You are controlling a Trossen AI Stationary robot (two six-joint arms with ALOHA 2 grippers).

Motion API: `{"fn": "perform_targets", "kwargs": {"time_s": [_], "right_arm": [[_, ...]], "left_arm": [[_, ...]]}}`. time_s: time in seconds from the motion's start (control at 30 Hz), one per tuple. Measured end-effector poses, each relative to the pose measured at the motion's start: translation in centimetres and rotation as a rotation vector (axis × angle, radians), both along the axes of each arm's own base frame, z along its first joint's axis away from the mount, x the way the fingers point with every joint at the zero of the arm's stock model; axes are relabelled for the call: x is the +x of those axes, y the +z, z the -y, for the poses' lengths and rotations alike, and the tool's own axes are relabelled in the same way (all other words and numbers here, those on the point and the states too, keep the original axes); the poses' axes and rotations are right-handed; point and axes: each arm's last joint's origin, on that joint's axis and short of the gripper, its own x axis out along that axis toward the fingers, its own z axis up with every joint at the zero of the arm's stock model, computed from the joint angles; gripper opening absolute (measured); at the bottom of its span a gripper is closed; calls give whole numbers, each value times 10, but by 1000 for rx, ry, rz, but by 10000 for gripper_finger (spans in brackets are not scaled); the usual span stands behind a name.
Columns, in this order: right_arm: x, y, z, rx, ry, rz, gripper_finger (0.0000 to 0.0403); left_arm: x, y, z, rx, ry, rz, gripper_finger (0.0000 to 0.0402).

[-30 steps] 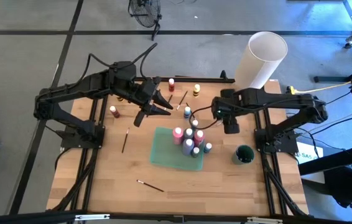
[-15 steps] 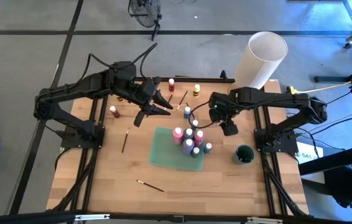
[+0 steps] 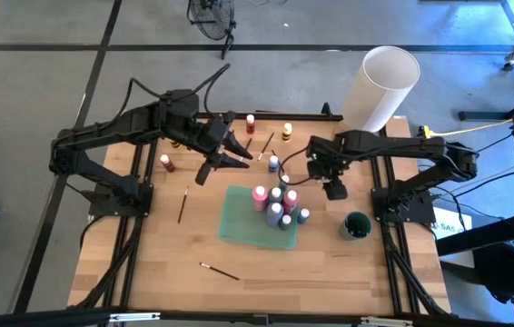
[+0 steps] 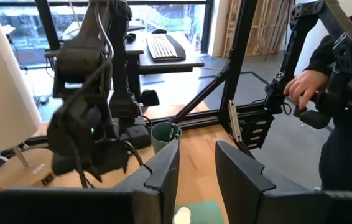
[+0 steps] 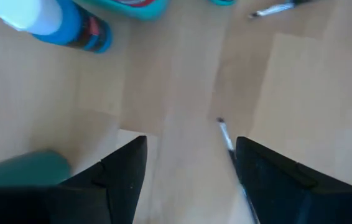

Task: Pick & Place Paint Supplies
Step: Put the black eyeshadow brush into the green cup

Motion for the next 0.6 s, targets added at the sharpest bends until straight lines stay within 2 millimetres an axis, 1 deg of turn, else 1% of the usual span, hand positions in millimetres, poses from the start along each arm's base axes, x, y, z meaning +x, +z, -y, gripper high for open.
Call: {"fn": "perform_targets", "kwargs": {"time_s": [0.17,0.3,0.47,0.6], "right_arm": [[-1,-14,4,27,49,34,248],[-2,-16,8,12,112,48,247],[0,-16,14,-39,227,88,247],[-1,-21,18,-132,230,64,247]], "left_arm": [[1,0,-2,52,53,10,98],[1,0,-4,73,122,6,98],[1,0,-5,82,156,4,98],[1,0,-5,68,159,1,98]]}}
